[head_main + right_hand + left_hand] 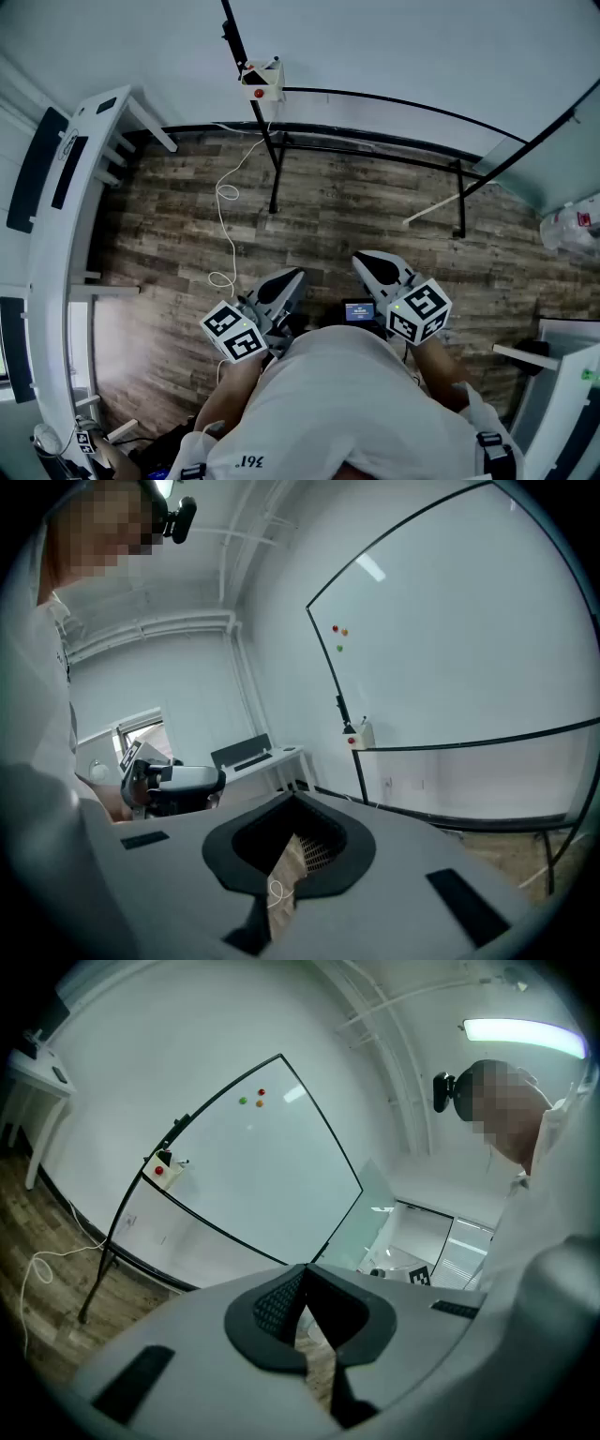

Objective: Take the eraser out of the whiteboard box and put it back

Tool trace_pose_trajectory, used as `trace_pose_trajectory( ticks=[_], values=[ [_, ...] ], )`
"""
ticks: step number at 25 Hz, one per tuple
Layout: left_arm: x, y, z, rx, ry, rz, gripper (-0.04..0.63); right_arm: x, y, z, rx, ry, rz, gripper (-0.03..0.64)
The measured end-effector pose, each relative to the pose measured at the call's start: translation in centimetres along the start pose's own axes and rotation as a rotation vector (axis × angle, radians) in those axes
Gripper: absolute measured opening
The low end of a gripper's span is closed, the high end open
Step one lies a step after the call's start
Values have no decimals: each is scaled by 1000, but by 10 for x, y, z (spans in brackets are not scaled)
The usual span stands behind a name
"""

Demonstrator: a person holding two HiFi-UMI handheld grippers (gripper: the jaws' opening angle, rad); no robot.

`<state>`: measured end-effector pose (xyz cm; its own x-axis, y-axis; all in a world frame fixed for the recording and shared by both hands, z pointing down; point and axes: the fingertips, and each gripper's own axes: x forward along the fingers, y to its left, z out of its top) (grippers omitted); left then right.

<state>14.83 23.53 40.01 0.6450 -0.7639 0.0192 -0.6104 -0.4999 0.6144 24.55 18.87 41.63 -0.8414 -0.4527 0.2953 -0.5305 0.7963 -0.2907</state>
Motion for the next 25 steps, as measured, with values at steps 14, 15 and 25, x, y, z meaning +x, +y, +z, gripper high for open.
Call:
trace_pose_trajectory(
  ticks=[14,15,25],
  values=[
    [8,-1,-3,0,0,0,6,-5,-11,-2,17,-7,-17,23],
    [9,-2,-2,0,-1,0,6,-5,-11,-2,21,-4,-11,23],
    [18,1,-2,0,-1,4,5,1,-10,-3,48,-6,45,26]
  ],
)
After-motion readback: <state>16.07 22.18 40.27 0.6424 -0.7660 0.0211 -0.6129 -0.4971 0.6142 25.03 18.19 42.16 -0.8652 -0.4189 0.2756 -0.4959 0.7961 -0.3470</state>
